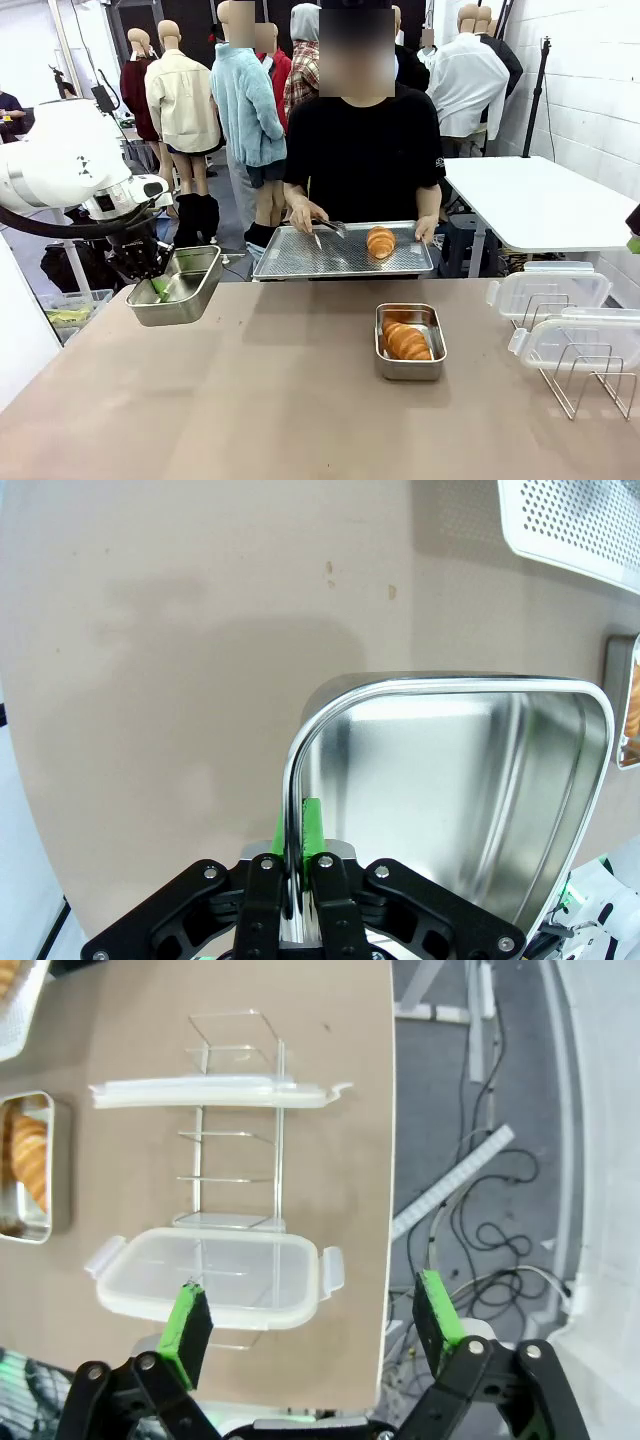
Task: Place the bread in airtight containers.
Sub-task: Once an object is inside an Airtight Container , place the container in the center of the table.
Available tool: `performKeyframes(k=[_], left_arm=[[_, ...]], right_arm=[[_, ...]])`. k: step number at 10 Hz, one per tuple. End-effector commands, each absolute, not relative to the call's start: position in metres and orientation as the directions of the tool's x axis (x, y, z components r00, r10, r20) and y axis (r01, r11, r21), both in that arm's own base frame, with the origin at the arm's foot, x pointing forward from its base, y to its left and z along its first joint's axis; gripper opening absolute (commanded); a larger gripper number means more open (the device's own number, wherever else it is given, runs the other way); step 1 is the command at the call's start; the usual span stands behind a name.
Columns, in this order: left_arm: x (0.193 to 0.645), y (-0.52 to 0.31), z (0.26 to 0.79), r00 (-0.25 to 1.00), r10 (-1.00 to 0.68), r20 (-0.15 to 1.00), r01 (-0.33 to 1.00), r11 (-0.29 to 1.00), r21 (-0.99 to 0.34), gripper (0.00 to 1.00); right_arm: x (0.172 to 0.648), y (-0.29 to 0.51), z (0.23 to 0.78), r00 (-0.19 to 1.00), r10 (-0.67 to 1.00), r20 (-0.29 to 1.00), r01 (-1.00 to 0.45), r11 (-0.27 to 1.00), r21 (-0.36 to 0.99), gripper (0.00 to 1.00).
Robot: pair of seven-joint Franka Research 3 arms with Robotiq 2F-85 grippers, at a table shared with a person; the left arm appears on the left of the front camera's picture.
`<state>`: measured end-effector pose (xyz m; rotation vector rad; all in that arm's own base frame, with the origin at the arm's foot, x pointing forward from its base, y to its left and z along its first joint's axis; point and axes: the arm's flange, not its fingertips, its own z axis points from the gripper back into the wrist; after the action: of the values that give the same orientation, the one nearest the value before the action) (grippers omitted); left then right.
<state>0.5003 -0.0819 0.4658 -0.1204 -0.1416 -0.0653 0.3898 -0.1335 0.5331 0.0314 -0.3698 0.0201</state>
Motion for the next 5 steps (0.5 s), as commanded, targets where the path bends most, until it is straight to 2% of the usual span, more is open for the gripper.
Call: performKeyframes(k=[1, 5], left_arm=[[0.5005, -0.0805, 0.468, 0.985, -0.067, 0.16, 0.085, 0.99, -0.109, 0.0], [0.5005, -0.0805, 0.468, 0.985, -0.067, 0.16, 0.085, 0.99, -0.109, 0.0]], right_arm=[[0.3901, -0.1307, 0.5394, 0.931, 0.045, 0.364, -0.041, 0.999, -0.019, 1.0], [0.3901, -0.1307, 0.5394, 0.931, 0.045, 0.364, -0.041, 0.999, -0.019, 1.0]])
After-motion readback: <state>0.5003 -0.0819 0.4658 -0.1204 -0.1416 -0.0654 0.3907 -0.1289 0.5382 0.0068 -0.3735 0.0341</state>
